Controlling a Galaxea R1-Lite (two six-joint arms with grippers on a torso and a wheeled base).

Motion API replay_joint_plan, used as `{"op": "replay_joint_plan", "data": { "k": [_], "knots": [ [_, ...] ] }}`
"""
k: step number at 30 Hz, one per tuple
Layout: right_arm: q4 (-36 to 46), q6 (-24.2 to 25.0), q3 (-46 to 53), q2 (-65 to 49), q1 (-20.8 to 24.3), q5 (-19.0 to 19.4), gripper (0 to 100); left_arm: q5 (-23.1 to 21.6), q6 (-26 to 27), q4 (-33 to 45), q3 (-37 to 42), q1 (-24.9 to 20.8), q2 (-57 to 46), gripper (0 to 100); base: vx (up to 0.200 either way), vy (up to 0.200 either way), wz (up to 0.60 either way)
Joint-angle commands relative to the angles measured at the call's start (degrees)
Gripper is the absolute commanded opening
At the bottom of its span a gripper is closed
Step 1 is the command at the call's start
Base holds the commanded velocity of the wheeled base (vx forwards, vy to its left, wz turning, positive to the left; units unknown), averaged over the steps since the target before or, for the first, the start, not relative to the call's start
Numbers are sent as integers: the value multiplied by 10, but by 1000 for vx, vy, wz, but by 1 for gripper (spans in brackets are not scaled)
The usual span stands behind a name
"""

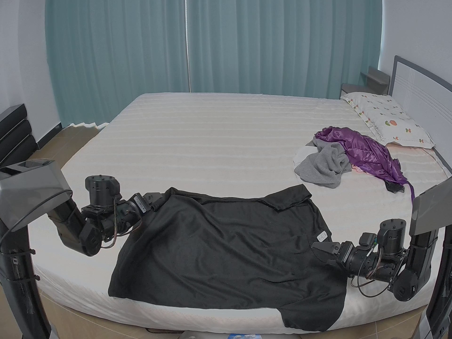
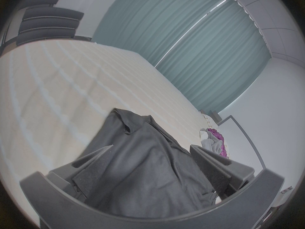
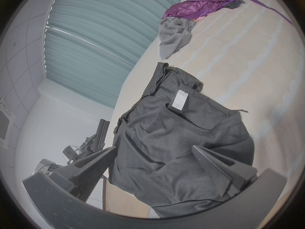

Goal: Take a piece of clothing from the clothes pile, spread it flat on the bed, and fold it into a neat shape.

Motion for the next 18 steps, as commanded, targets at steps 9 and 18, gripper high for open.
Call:
{"op": "replay_joint_plan", "data": {
  "k": [9, 18],
  "knots": [
    [-8, 2, -8, 15, -6, 0, 100, 0, -64, 167, -239, -45, 149, 100, 0, 0, 0],
    [-8, 2, -7, 21, -7, -1, 100, 13, -63, 226, -354, -18, 194, 100, 0, 0, 0]
  ]
}}
